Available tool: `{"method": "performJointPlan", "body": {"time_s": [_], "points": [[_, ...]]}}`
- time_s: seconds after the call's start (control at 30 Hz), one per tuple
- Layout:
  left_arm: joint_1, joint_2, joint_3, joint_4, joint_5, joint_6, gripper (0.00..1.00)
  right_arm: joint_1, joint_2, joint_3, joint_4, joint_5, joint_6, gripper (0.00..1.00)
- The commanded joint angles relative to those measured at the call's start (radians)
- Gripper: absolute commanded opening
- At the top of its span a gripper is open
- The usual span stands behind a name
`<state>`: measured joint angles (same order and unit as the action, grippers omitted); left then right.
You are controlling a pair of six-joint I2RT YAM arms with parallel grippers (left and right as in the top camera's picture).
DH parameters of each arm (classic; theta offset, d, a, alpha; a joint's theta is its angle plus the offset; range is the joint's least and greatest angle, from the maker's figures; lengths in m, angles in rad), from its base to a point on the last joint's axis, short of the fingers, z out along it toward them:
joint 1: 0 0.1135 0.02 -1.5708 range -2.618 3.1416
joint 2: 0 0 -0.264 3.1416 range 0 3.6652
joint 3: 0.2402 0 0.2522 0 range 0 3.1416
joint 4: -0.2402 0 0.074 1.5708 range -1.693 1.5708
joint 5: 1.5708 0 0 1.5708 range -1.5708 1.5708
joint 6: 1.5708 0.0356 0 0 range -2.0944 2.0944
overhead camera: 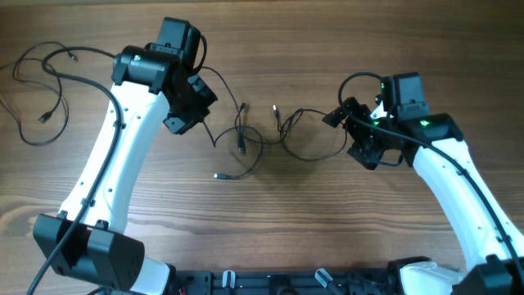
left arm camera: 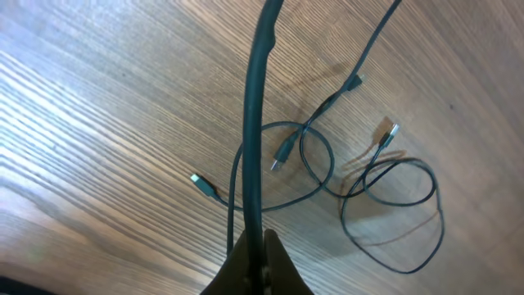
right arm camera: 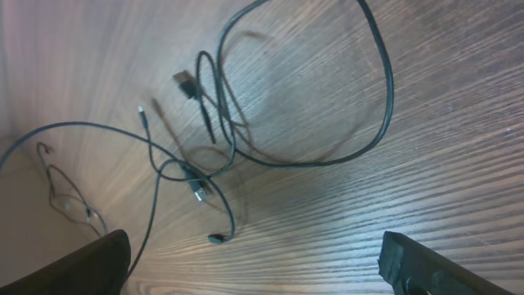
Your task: Untangle cables
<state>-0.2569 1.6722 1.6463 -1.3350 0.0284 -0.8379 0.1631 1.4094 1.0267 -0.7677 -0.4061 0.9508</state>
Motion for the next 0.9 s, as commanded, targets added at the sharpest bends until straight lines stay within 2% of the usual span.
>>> {"method": "performJointPlan", "body": {"time_s": [0.0, 0.27, 0.43, 0.7, 0.87], "points": [[0.001, 0.011, -0.006, 0.007, 0.012, 0.076, 0.04, 0.005, 0.039, -0.006, 0.004, -0.004, 0.021, 1.00], [0.042, 0.011, -0.006, 0.013, 0.021, 0.082, 0.04, 0.064, 0.080, -0.006, 0.023, -0.035, 0.016, 1.00], [0.053, 0.009, -0.006, 0.013, 0.053, 0.155, 0.04, 0.133, 0.081, -0.006, 0.031, 0.037, 0.018, 1.00], [0.053, 0.009, -0.006, 0.014, 0.053, 0.154, 0.04, 0.269, 0.082, -0.006, 0.033, 0.132, 0.019, 1.00], [0.052, 0.009, -0.006, 0.011, 0.053, 0.154, 0.04, 0.295, 0.082, -0.006, 0.046, 0.163, 0.021, 1.00]]}}
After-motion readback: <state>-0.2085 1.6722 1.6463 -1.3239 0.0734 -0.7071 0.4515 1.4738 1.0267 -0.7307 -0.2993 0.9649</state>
